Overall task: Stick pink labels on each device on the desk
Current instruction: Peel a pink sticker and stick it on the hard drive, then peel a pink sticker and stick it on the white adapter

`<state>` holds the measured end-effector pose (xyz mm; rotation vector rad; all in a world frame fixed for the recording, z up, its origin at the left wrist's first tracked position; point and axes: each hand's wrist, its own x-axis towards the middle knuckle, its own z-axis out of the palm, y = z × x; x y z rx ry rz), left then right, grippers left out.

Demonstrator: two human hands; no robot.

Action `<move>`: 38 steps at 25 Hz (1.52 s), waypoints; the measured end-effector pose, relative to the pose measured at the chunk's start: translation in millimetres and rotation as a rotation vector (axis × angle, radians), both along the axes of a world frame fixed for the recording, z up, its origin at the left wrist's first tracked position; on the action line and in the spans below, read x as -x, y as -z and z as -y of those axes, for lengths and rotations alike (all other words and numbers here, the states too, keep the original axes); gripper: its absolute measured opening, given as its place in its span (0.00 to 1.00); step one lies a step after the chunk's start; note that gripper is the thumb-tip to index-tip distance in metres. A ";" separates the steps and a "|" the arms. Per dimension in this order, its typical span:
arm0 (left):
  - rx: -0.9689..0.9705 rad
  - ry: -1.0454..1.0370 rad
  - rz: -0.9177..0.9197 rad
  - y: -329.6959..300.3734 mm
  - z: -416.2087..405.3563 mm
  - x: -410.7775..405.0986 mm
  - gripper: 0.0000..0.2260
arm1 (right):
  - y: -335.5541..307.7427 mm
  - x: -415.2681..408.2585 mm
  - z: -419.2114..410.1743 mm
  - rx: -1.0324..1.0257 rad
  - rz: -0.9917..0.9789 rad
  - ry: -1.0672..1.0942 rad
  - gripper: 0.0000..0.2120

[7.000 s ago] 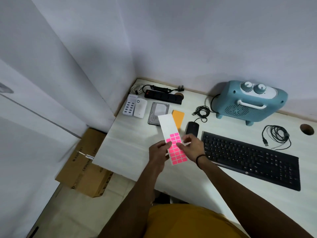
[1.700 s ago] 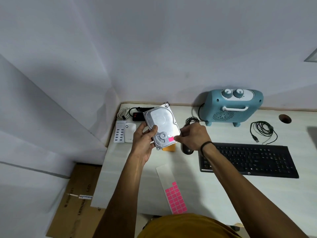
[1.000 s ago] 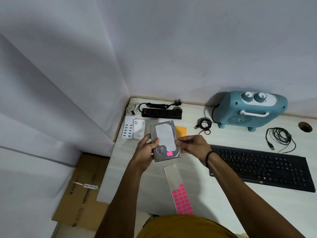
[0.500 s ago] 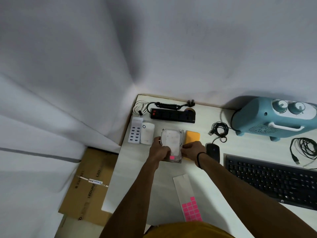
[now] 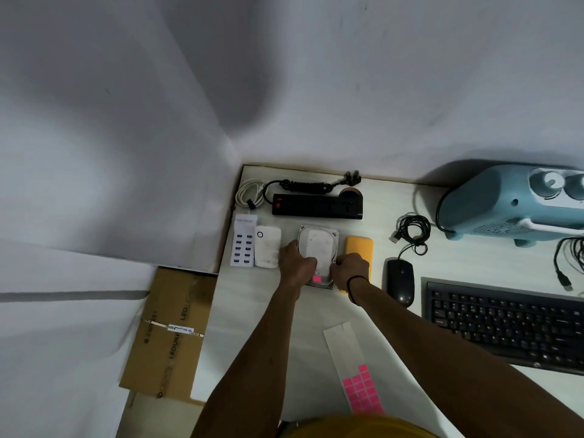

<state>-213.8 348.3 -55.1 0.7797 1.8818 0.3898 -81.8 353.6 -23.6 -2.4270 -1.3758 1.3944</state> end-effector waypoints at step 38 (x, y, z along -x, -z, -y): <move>0.039 1.056 -0.268 -22.4 251.1 -81.0 0.39 | 12.5 -96.9 205.2 0.365 -0.310 0.191 0.07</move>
